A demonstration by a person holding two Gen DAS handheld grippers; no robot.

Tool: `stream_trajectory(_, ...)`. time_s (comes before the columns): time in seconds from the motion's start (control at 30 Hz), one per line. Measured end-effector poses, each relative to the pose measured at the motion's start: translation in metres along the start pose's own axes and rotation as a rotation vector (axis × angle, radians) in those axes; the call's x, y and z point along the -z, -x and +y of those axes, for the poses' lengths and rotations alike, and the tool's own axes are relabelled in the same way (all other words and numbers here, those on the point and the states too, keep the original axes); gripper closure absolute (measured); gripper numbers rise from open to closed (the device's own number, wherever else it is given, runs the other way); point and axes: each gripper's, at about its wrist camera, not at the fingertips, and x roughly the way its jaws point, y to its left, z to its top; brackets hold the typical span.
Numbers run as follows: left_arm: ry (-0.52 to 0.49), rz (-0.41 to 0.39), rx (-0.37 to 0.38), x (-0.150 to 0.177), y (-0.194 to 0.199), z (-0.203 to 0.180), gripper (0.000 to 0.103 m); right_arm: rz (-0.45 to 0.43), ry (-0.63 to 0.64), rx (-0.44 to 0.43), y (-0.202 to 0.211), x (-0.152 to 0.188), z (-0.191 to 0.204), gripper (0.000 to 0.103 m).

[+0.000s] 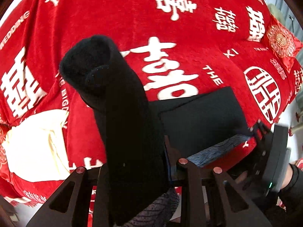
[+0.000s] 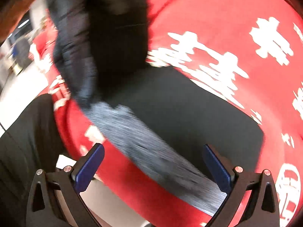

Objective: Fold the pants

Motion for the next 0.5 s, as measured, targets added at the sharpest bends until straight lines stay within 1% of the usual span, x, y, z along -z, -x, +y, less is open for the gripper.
stream_trajectory(0.03,-0.015,0.002,-0.002,-0.002,0.0,-0.009,0.076,0.005,-0.026,0.016,0.004,0.005,-0.014,0.0)
stream_trajectory(0.07,-0.027,0.003,-0.001,-0.003,0.0,-0.017,0.076,0.005,-0.037,0.023,0.004,0.002,-0.024,0.0)
stream_trajectory(0.23,-0.082,0.015,0.02,-0.013,-0.006,-0.067,0.076,0.019,-0.088,0.068,0.01,0.014,-0.054,0.0)
stream_trajectory(0.3,-0.081,0.036,0.051,-0.018,-0.02,-0.085,0.076,0.034,-0.133,0.079,0.017,0.025,-0.077,0.0)
stream_trajectory(0.37,-0.082,0.059,0.07,-0.022,-0.035,-0.103,0.076,0.049,-0.175,0.095,0.019,0.034,-0.09,0.0)
stream_trajectory(0.5,-0.105,0.101,0.079,-0.023,-0.066,-0.142,0.076,0.062,-0.225,0.111,0.024,0.048,-0.105,0.0)
